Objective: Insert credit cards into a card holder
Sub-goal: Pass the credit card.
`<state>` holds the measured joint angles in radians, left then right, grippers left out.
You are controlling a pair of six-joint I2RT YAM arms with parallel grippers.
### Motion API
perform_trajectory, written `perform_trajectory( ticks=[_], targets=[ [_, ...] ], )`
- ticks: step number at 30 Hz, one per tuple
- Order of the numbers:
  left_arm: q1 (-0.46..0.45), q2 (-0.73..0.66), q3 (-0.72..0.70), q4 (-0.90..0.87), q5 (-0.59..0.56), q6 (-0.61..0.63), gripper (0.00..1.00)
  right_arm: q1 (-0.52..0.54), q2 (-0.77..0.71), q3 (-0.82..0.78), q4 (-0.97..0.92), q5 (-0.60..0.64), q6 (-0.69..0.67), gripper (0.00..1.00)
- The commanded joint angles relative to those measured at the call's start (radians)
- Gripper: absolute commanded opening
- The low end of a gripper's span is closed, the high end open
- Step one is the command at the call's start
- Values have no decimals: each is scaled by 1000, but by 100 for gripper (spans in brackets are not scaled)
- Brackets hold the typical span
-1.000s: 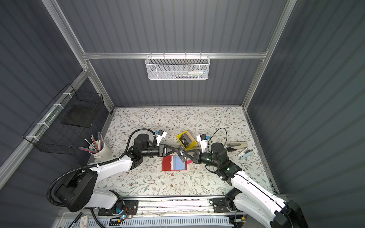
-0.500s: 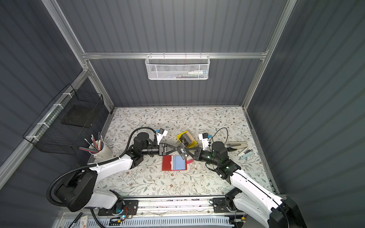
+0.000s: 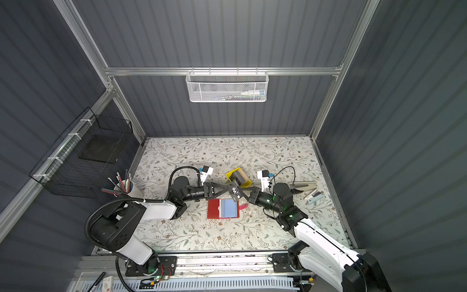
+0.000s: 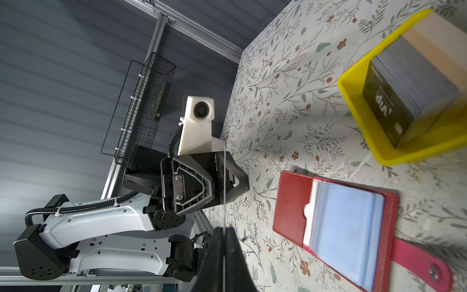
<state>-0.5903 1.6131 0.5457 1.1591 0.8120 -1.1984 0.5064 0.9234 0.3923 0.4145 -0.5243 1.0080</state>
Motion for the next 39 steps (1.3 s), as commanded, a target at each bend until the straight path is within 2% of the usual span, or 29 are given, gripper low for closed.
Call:
perform_trajectory(
  ticks=[1,18,29,34,39],
  targets=[
    [-6,4,-7,106,0,-45,37,-5,6,-15,51,2,19,6],
    [-9,14,7,136,-22,-83,26,3,57,-18,122,-2,48,7],
    [-17,27,7,171,-45,-97,8,7,72,-20,112,5,41,10],
    [-16,15,9,148,-54,-82,4,7,71,-20,111,7,41,11],
    [-15,-15,18,37,-53,-13,1,7,60,-14,68,5,22,21]
  ],
)
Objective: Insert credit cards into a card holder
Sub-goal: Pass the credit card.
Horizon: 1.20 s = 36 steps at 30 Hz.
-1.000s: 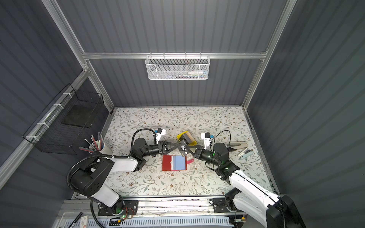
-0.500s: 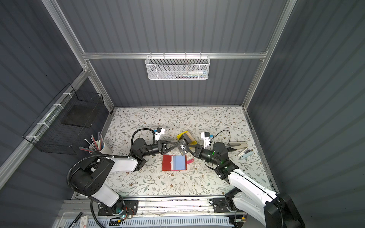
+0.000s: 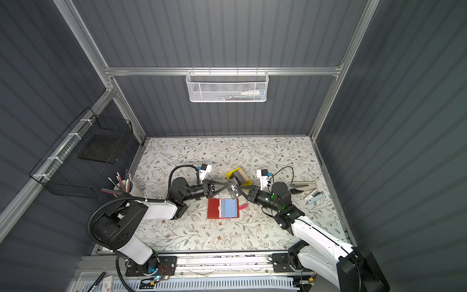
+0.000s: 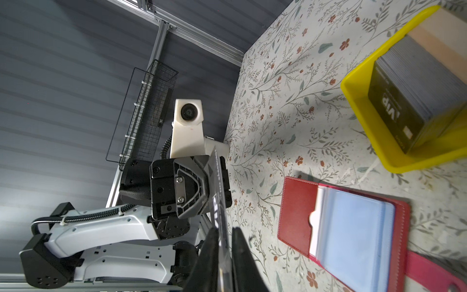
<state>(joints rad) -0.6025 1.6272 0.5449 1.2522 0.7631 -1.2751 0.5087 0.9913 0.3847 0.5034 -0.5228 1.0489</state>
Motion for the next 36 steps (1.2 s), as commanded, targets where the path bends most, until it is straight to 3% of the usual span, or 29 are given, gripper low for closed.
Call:
perform_trajectory(
  ticks=[1,7,12,24,29,33,36],
  targets=[
    [-3,-29,23,-71,6,76,0,5,-15,0,-44,1,-32,23],
    [0,19,63,19,125,41,0,-56,-26,50,-134,-173,-97,32],
    [1,32,78,44,155,16,0,-109,-35,77,-193,-297,-142,33],
    [1,12,81,11,173,23,1,-130,7,104,-161,-370,-130,27],
    [0,12,76,20,167,16,2,-130,2,86,-162,-360,-130,19],
    [0,-5,75,-13,157,32,8,-130,-14,75,-171,-332,-124,13],
    [0,-19,64,-23,129,35,25,-130,-34,54,-140,-301,-89,9]
  ],
)
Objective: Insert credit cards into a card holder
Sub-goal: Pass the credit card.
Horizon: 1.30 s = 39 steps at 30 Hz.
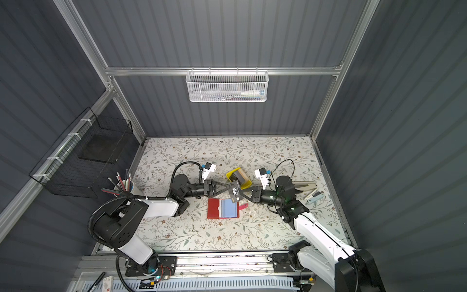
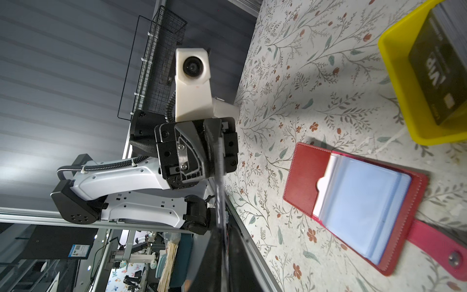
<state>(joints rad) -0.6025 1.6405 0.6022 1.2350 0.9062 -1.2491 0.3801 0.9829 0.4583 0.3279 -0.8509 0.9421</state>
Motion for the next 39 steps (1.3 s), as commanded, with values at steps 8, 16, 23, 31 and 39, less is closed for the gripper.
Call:
perform_trajectory(
  ticks=[8,16,23,31,39],
  targets=[
    [-48,-64,-54,-16,-149,4,41,8,-96,-63,83,153,95,4],
    [-93,-16,-79,109,-234,-77,43,28,-79,-64,117,194,129,3],
    [-109,14,-81,186,-275,-110,33,54,-64,-66,133,238,139,3],
    [-112,45,-87,237,-288,-129,26,92,-34,-85,186,290,161,4],
    [-117,37,-91,206,-293,-104,13,136,-21,-103,223,362,172,5]
  ],
)
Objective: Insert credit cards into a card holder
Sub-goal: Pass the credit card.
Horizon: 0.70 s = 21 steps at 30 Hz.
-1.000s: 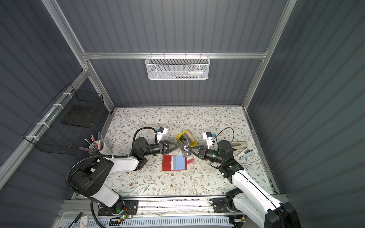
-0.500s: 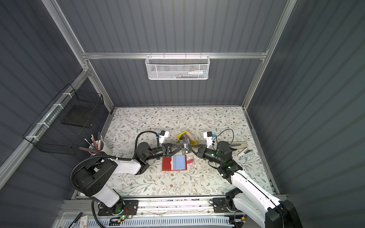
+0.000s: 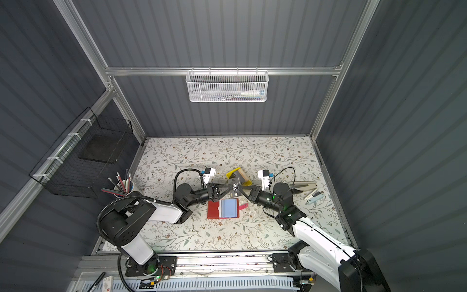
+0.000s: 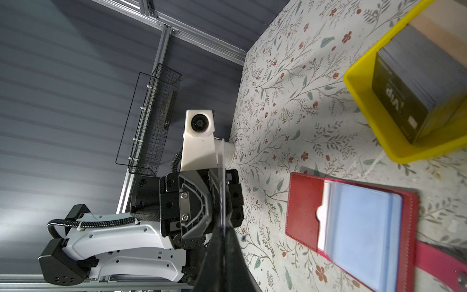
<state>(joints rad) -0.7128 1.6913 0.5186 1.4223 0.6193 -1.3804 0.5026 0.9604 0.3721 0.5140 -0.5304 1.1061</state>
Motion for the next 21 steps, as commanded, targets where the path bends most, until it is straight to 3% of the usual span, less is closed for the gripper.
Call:
perform_trajectory(
  ticks=[1,6,15,21],
  targets=[
    [-7,-24,-7,-3,-9,37,12,15,1,-24,46,48,10,5],
    [-6,-69,11,-157,-10,111,1,23,-13,-56,86,71,17,15],
    [0,-81,22,-283,-18,162,0,33,-49,-78,32,106,-15,33],
    [24,-223,54,-716,-28,341,0,106,-102,-69,-150,233,-76,37]
  ],
)
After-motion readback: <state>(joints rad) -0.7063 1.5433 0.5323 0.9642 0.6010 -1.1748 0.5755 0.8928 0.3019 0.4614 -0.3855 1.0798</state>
